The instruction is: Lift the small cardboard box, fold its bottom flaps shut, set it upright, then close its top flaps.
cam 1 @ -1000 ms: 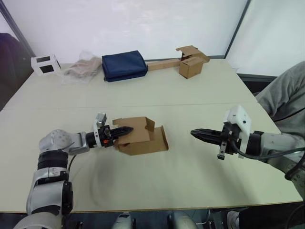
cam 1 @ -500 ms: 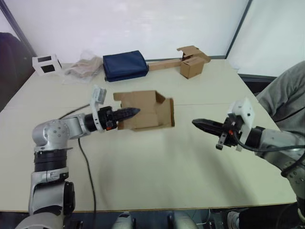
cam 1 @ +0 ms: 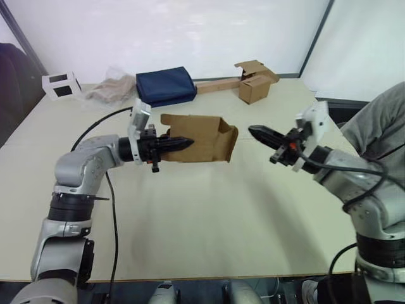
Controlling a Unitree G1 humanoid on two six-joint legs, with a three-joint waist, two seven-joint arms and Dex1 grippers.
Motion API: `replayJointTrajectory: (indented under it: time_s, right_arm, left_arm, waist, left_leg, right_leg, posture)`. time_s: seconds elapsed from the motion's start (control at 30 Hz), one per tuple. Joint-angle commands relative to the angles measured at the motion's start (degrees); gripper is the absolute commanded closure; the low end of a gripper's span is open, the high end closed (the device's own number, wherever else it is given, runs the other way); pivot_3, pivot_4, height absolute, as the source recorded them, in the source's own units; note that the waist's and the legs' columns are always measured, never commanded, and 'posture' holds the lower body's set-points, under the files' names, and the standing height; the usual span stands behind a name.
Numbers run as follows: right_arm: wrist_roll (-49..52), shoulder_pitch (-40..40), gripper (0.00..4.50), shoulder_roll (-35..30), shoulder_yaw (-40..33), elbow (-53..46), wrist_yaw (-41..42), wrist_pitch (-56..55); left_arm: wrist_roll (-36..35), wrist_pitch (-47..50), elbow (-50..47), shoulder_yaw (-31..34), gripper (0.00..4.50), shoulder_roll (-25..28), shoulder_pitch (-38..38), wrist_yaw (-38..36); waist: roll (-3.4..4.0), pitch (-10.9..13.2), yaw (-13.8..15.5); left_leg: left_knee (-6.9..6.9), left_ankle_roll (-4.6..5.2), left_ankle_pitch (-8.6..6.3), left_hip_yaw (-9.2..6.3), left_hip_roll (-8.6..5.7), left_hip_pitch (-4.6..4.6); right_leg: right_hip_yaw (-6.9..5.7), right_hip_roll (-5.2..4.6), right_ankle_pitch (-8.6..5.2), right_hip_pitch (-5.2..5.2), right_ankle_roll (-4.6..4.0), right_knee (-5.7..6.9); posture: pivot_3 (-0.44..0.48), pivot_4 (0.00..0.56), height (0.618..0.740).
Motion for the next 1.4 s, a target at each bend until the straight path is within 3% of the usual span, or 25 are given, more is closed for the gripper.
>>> replayJointTrajectory:
  time_s: [0.03,0.5,1.4]
  right_arm:
    - [-2.05,-2.43,4.5,2.06,0.88,-0.39,-1.92,-1.7]
    - [-6.05,-3.43,4.5,5.73,4.64,-1.33,-2.54,-1.66]
    - [-10.71,-6.39,4.5,9.85,10.55,-4.34,-2.1,-3.52]
  left_arm:
    - [-0.53,-0.6,-0.43,0.48,4.44,0.92,-0.81,-1.25]
    - [-0.82,0.02,1.49,0.12,4.44,-0.64,-1.75,-2.47]
    - [-10.77,17.24,1.99,3.14,4.44,0.79,-4.56,-2.71]
  waist:
    - [0.0,0.0,-0.08]
    - [0.01,0.0,-0.02]
    - [0.01,0.0,-0.15]
  left_leg:
    - [-0.01,0.0,0.0,0.0,0.0,0.0]
    - [-0.01,0.01,-0.01,-0.01,0.0,-0.01]
    - [-0.01,0.01,-0.01,-0.03,0.0,-0.01]
  right_leg:
    - [0.0,0.01,0.0,-0.01,0.0,0.0]
    - [0.0,0.01,0.0,-0.02,0.0,0.01]
    - [0.0,0.02,0.0,-0.04,0.0,0.02]
  posture:
    - [0.0,0.15,0.74]
    - [0.0,0.15,0.74]
    - [0.0,0.15,0.74]
